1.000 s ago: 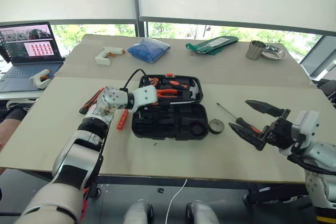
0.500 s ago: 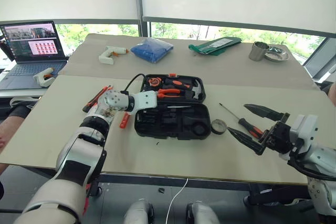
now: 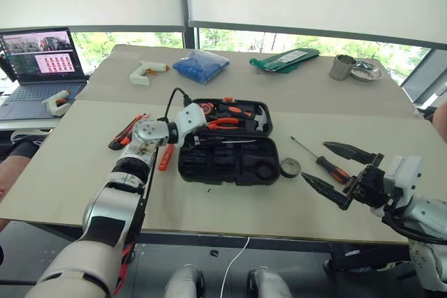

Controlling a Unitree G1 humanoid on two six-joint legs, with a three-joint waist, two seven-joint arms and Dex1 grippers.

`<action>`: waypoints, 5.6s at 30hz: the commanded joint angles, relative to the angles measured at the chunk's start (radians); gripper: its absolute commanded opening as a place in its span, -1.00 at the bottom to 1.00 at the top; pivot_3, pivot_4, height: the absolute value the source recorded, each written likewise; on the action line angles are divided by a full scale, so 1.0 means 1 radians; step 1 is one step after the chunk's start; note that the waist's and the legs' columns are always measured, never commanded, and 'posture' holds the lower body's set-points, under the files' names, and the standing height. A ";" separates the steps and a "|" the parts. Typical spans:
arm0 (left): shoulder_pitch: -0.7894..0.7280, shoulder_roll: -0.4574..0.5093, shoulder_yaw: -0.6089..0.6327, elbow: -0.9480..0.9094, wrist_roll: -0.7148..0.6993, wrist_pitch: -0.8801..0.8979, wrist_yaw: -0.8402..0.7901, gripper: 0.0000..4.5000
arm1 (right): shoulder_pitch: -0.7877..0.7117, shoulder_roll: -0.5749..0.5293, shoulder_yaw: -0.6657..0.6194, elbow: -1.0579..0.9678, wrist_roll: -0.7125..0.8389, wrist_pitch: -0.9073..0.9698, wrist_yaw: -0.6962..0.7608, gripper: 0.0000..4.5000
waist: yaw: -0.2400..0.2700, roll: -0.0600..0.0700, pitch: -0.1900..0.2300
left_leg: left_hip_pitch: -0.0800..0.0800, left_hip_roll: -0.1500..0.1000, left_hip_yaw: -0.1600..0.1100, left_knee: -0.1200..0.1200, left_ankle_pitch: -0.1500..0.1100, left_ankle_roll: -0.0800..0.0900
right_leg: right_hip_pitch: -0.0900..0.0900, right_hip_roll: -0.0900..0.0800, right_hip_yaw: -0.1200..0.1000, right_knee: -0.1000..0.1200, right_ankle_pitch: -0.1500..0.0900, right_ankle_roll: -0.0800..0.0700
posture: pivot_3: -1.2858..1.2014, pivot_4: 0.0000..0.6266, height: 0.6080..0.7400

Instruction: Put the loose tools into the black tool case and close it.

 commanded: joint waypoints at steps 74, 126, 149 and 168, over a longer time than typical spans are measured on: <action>0.934 0.193 0.197 -1.271 -0.539 0.458 -0.138 1.00 | -0.534 -0.230 0.225 0.857 -0.396 0.287 0.109 -0.52 | -0.009 0.023 -0.011 | 0.011 -0.002 -0.007 -0.001 -0.006 -0.002 | 0.011 0.001 0.003 -0.002 -0.009 -0.002 | 0.03 -0.52 0.98; 1.033 0.150 0.288 -1.303 -0.490 0.453 0.136 1.00 | -1.145 0.195 0.646 1.145 -0.730 -0.113 0.308 0.00 | -0.026 0.023 -0.009 | 0.002 -0.001 -0.006 -0.001 -0.001 -0.009 | -0.005 0.004 0.003 0.009 -0.005 -0.006 | 0.03 -0.52 0.98; 1.028 0.158 0.261 -1.275 -0.453 0.446 0.143 1.00 | -1.059 0.322 0.500 1.253 -0.610 -0.170 0.212 -0.98 | -0.026 0.024 -0.009 | 0.002 -0.001 -0.006 -0.001 -0.001 -0.009 | -0.005 0.004 0.003 0.010 -0.005 -0.007 | 0.03 -0.52 0.98; 1.043 0.174 0.291 -1.258 -0.454 0.473 0.171 1.00 | -1.059 0.339 0.442 1.177 -0.538 -0.055 0.236 -0.86 | -0.046 0.023 -0.009 | 0.010 0.001 -0.006 -0.004 0.000 -0.011 | 0.000 0.004 0.003 0.012 -0.006 -0.009 | 0.03 -0.52 0.98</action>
